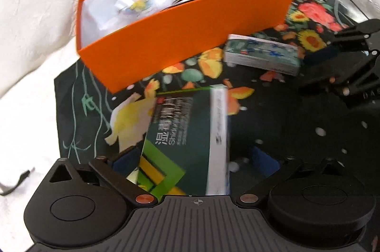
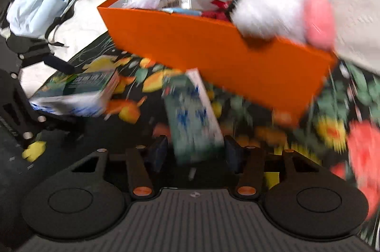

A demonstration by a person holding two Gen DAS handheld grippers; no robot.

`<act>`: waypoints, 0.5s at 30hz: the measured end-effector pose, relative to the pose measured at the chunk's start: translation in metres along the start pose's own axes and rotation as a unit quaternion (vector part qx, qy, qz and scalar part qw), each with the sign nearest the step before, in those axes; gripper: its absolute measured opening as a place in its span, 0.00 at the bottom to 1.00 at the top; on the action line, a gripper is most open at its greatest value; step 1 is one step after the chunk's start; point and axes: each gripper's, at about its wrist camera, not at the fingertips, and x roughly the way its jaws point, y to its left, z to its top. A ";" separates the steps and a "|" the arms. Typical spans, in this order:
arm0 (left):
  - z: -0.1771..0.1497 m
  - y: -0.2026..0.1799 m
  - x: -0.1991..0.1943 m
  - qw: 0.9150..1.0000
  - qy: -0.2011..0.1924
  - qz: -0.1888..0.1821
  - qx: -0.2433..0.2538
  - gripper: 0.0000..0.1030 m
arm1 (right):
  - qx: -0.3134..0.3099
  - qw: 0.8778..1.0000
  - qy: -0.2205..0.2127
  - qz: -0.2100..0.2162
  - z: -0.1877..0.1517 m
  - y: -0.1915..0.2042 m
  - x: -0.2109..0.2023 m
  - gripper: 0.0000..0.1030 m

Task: Organize objects
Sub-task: 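Grasp the green medicine box with the left tool while the right grasps the white-green medicine box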

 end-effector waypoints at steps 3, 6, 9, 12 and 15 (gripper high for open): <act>-0.001 -0.002 -0.002 0.999 -0.009 0.028 0.020 1.00 | -0.026 1.000 -0.002 -0.003 -0.013 0.009 -0.016 0.74; -0.006 0.010 0.005 0.999 0.013 0.017 -0.029 1.00 | -0.071 0.997 -0.021 -0.035 -0.007 0.019 -0.020 0.81; -0.005 0.015 0.015 0.997 0.024 0.028 -0.065 1.00 | -0.085 0.995 -0.032 -0.037 0.011 0.023 -0.014 0.90; -0.001 0.014 0.024 0.996 0.021 0.031 -0.078 1.00 | -0.097 0.994 -0.017 -0.043 0.029 0.024 0.008 0.90; -0.001 0.015 0.028 0.994 0.006 0.024 -0.104 1.00 | -0.082 0.996 0.008 -0.043 0.039 0.021 0.035 0.88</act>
